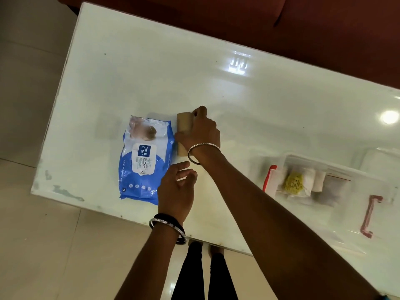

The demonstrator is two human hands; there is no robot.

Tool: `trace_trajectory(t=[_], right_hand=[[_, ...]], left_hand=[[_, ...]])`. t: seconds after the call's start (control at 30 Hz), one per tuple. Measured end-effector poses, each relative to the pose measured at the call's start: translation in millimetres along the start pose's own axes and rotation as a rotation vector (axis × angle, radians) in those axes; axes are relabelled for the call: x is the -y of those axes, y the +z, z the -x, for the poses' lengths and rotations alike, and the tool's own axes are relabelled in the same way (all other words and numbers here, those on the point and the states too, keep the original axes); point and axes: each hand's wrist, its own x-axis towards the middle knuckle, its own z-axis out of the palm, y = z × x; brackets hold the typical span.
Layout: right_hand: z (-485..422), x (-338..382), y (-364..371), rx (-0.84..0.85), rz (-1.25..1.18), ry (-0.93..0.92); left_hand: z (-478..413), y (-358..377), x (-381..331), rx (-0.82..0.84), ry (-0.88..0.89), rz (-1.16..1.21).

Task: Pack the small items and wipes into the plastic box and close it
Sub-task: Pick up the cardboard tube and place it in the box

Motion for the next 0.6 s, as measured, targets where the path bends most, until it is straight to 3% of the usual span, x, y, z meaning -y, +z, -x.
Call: trace_trajectory(t=[0.2, 0.37, 0.47, 0.6], right_hand=[[25.3, -15.7, -22.7, -0.15, -0.055, 0.024], [88.4, -46.7, -77.5, -0.384, -0.326, -0.089], [128.9, -82.7, -118.4, -0.521, -0.543, -0.037], [164.3, -146.6, -159.1, -0.61, -0.451, 0.057]], left_hand=[[-0.1, -8.8, -1.0, 0.035, 0.067, -0.03], [3.3, -4.8, 0.8, 0.078, 0.113, -0.004], [8.0, 1.1, 0.3, 0.108, 0.148, -0.008], [16.0, 8.6, 1.9, 0.154, 0.168, -0.002]])
